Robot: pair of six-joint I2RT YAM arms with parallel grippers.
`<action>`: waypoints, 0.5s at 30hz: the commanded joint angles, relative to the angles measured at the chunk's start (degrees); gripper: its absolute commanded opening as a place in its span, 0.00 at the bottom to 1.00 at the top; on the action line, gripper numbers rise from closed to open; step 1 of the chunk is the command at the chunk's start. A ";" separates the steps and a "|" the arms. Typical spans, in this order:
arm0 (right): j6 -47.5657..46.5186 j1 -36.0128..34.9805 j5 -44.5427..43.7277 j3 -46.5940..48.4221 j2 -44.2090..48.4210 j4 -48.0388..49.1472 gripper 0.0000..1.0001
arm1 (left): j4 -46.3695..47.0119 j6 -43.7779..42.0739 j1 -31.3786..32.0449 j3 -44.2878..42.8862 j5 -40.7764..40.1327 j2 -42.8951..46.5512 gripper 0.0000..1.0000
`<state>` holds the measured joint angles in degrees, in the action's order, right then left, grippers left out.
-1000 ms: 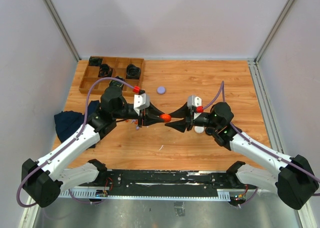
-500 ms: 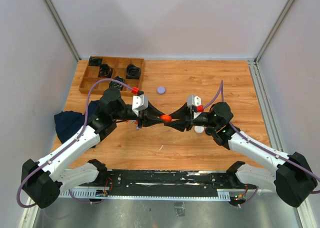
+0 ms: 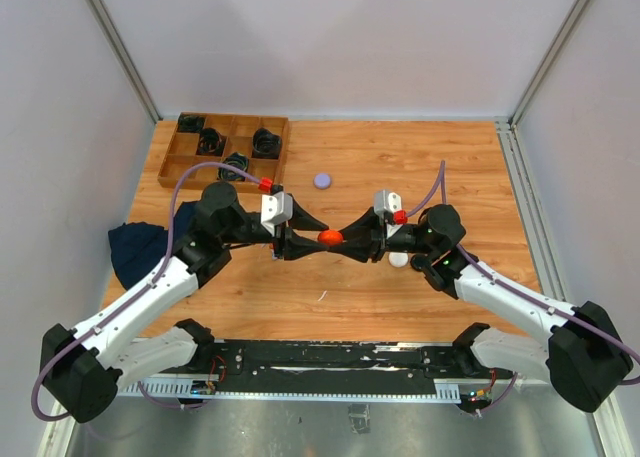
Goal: Insert the wireless bluetooth earbuds into the charging case
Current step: Pick up the charging case at the center of the board.
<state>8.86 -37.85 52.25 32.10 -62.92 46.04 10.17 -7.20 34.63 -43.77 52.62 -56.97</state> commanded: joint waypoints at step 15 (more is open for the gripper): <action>-0.41 0.58 -0.44 -0.10 1.11 1.82 0.09 | 0.81 0.84 0.18 1.23 -10.97 3.02 0.67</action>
<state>8.84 -37.85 52.21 32.10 -62.87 46.06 10.22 -7.01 34.63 -42.92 45.08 -54.54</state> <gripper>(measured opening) 0.266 0.667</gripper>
